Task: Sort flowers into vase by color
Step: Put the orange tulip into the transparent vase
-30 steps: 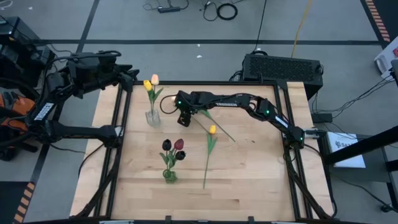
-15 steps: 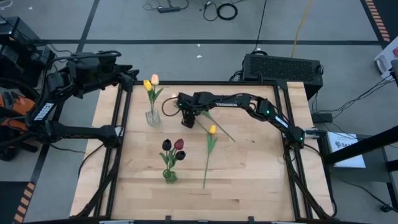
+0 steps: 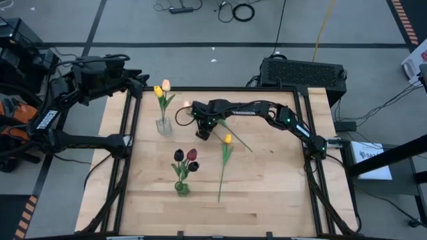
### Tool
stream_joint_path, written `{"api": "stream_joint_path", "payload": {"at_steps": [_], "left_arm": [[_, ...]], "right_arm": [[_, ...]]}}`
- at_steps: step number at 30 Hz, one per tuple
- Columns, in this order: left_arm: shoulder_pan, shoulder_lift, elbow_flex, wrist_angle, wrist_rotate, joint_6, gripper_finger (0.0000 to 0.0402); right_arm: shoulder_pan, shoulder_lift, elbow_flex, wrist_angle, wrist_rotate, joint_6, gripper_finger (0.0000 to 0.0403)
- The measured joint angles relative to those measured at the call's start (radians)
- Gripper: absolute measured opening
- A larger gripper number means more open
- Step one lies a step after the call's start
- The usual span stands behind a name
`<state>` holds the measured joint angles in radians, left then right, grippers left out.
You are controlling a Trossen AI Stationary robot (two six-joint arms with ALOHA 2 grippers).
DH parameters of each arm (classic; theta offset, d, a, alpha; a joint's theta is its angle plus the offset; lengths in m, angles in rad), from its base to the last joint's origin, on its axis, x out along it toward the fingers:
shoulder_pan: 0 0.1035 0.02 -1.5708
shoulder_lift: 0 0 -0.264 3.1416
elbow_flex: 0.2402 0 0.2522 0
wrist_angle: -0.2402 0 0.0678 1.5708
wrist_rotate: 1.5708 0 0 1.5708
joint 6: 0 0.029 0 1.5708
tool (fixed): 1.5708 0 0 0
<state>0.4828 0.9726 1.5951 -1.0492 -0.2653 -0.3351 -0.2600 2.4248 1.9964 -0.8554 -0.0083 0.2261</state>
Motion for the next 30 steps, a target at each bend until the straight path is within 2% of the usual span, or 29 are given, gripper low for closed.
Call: {"api": "stream_joint_path", "payload": {"at_steps": [3,11,22,24,30], "left_arm": [[0.000,0.000,0.000,0.000,0.000,0.000,0.0206],[0.000,0.000,0.000,0.001,0.000,0.000,0.0206],[0.000,0.001,0.000,0.001,0.000,0.000,0.0206],[0.000,0.002,0.000,0.001,0.000,-0.001,0.0206],[0.000,0.017,0.000,0.001,0.004,-0.004,0.0206]], "right_arm": [[-0.006,-0.005,-0.037,0.011,-0.028,0.020,0.0009],[-0.005,-0.073,-0.056,-0.082,-0.052,0.025,0.0003],[-0.005,-0.279,-0.050,-0.151,0.018,0.025,0.0001],[-0.004,-0.322,-0.049,-0.182,0.059,0.026,0.0001],[-0.015,-0.438,-0.050,-0.319,0.288,0.027,0.0000]]}}
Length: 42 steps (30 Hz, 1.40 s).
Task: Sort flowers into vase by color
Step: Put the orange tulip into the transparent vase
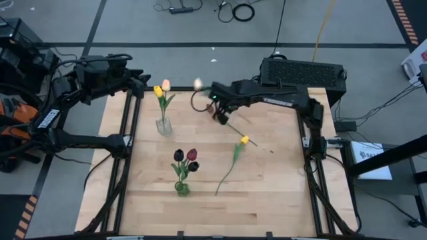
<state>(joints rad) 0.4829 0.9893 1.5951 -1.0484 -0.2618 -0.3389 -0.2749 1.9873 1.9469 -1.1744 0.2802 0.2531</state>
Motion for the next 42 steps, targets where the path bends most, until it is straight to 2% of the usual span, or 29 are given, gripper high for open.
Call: {"api": "stream_joint_path", "payload": {"at_steps": [3,8,12,15,19,22,26,31,34,38,42], "left_arm": [[0.000,0.016,0.000,0.000,0.026,0.000,0.0206],[0.000,0.051,0.000,0.063,0.111,-0.042,0.0206],[-0.008,0.070,0.000,0.181,0.238,-0.024,0.0206],[-0.025,0.086,0.000,0.287,0.291,-0.014,0.0206],[-0.054,0.119,0.000,0.369,0.376,0.014,0.0206],[-0.082,0.163,0.001,0.400,0.453,0.039,0.0206],[-0.117,0.238,0.001,0.462,0.469,0.042,0.0206],[-0.155,0.308,0.001,0.581,0.469,0.074,0.0206],[-0.174,0.335,0.001,0.643,0.469,0.092,0.0206],[-0.191,0.350,0.001,0.681,0.469,0.094,0.0206],[-0.200,0.350,0.001,0.699,0.470,0.094,0.0206]], "right_arm": [[-0.013,-0.081,-0.005,-0.059,0.078,0.027,0.0000],[-0.032,-0.277,-0.129,0.027,0.082,0.066,0.0000],[-0.037,-0.478,-0.322,0.256,0.024,0.085,0.0000],[-0.038,-0.611,-0.486,0.512,-0.039,0.089,0.0000],[-0.037,-0.731,-0.672,0.889,-0.186,0.104,0.0000],[-0.026,-0.750,-0.754,1.133,-0.305,0.109,0.0000],[0.005,-0.711,-0.763,1.316,-0.402,0.055,0.0000],[0.033,-0.624,-0.716,1.343,-0.431,-0.011,0.0000],[0.035,-0.590,-0.666,1.355,-0.513,-0.015,0.0000],[0.035,-0.551,-0.630,1.346,-0.571,-0.028,0.0000],[0.035,-0.540,-0.628,1.337,-0.575,-0.030,0.0000]]}}
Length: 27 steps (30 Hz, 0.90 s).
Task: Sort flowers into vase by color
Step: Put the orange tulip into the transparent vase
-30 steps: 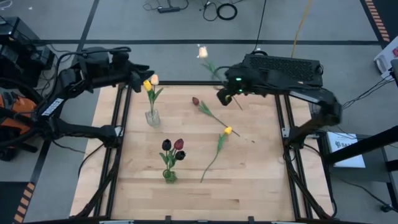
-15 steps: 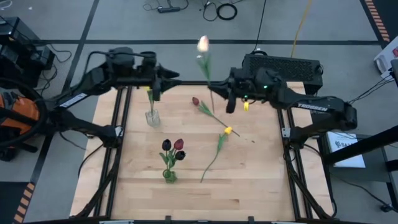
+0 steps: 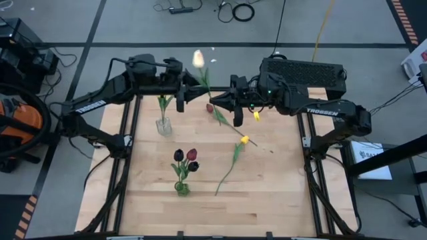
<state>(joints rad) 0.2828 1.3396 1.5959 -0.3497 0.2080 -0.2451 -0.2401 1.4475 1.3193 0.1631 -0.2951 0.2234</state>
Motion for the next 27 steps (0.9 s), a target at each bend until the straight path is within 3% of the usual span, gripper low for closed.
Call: {"api": "stream_joint_path", "payload": {"at_steps": [9,19,27], "left_arm": [[-0.004,0.000,0.000,0.038,0.002,-0.004,0.0187],[-0.004,0.000,0.000,0.033,0.000,-0.008,0.0018],[-0.004,0.000,0.000,0.026,0.021,-0.009,0.0013]], "right_arm": [[0.000,0.012,0.001,-0.010,-0.002,-0.008,0.0000],[0.000,0.012,0.002,-0.017,-0.003,-0.003,0.0000],[0.000,0.012,0.002,-0.026,0.001,0.017,0.0037]]}}
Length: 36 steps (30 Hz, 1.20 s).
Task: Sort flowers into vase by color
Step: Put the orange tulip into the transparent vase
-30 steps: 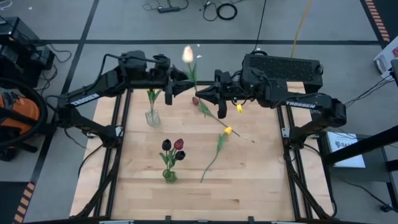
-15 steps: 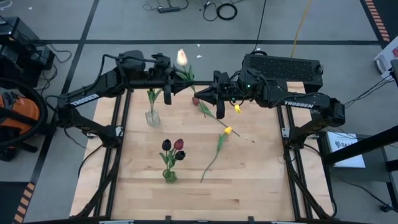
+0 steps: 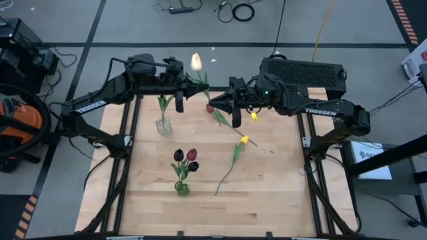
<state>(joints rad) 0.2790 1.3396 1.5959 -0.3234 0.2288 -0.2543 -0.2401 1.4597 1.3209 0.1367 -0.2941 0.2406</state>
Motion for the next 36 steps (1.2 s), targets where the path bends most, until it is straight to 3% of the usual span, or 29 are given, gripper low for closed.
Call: {"api": "stream_joint_path", "payload": {"at_steps": [12,24,30,36], "left_arm": [[0.009,-0.030,-0.001,-0.044,-0.014,0.028,0.0008],[0.004,-0.237,0.000,-0.301,-0.293,0.050,0.0007],[-0.052,-0.347,0.000,-0.490,-0.520,-0.058,0.0007],[-0.100,-0.380,0.000,-0.681,-0.648,-0.216,0.0007]], "right_arm": [[-0.037,-0.044,0.000,-0.087,0.006,-0.022,0.0158],[-0.109,-0.192,0.000,-0.500,0.061,-0.078,0.0198],[-0.114,-0.203,0.000,-0.631,0.150,-0.078,0.0198],[-0.114,-0.174,0.000,-0.640,0.222,-0.089,0.0198]]}}
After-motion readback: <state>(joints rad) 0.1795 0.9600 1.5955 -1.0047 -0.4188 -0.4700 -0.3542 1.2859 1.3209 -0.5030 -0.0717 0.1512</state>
